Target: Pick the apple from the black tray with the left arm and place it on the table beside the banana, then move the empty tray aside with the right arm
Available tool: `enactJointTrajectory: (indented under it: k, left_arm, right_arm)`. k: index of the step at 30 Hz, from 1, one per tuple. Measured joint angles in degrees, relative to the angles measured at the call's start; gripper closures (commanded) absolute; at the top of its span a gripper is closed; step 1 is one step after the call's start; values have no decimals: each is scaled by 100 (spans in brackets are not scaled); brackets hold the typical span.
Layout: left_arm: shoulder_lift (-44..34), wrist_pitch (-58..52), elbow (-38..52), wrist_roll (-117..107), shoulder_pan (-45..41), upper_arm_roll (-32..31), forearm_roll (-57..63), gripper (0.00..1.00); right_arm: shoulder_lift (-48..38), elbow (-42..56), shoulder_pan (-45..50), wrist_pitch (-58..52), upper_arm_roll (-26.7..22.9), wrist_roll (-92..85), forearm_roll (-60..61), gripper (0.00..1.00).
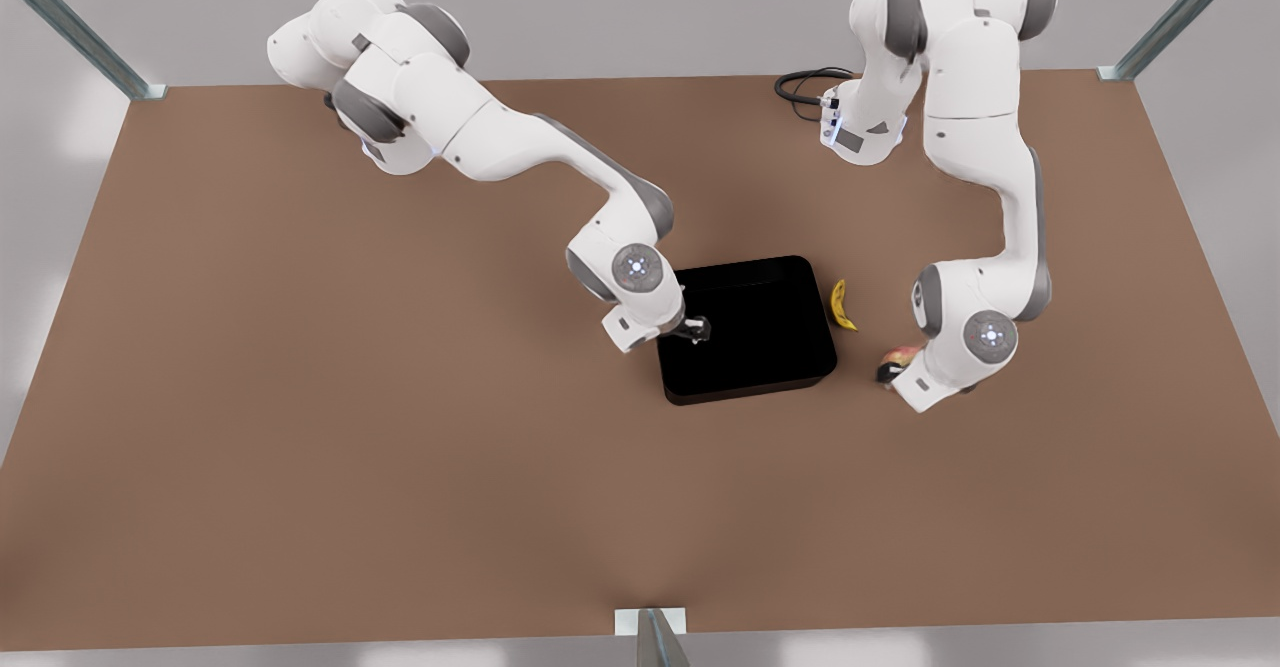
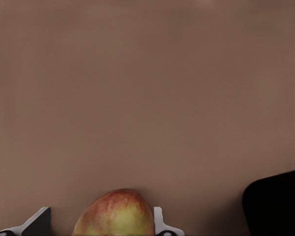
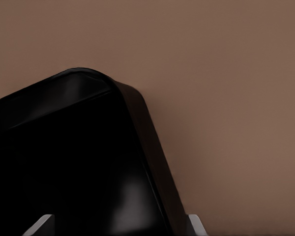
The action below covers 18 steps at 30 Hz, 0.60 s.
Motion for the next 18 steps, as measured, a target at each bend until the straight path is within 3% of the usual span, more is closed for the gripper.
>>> enactJointTrajectory:
  k: [2, 6, 8, 12, 13, 14, 15, 16, 18]
  left_arm:
    - [-577, -105, 134, 5, -3, 111, -321, 0]
    - [-1160, -1500, 2033, -30, -4, 590, -540, 0]
    - [-1228, -2068, 2203, -68, -25, 619, -459, 0]
    - [-1194, -2737, 2271, -137, -215, 635, -290, 0]
    - [-1178, -2842, 2317, -152, 288, 221, -272, 0]
    - [-1277, -2931, 2327, -164, 1446, -915, -138, 0]
    - [-1642, -2880, 1805, -160, 2129, -1561, 11, 0]
    - [-1902, -2790, 1428, -151, 2514, -1897, 125, 0]
    - [-1879, -2825, 1570, -173, 2770, -2142, 271, 0]
  right_arm:
    - [-21, -133, -107, 69, 17, 92, -112, 0]
    - [-19, -246, -184, 181, 22, 188, -265, 4]
    - [8, -255, -188, 235, 23, 216, -309, 23]
    - [47, -252, -180, 299, 23, 220, -352, 24]
    - [61, -252, -175, 323, 23, 206, -357, 25]
    - [93, -251, -165, 360, 23, 191, -362, 26]
    - [133, -252, -159, 392, 23, 169, -365, 31]
    - [161, -252, -156, 421, 23, 141, -365, 41]
    - [201, -252, -154, 464, 23, 67, -362, 56]
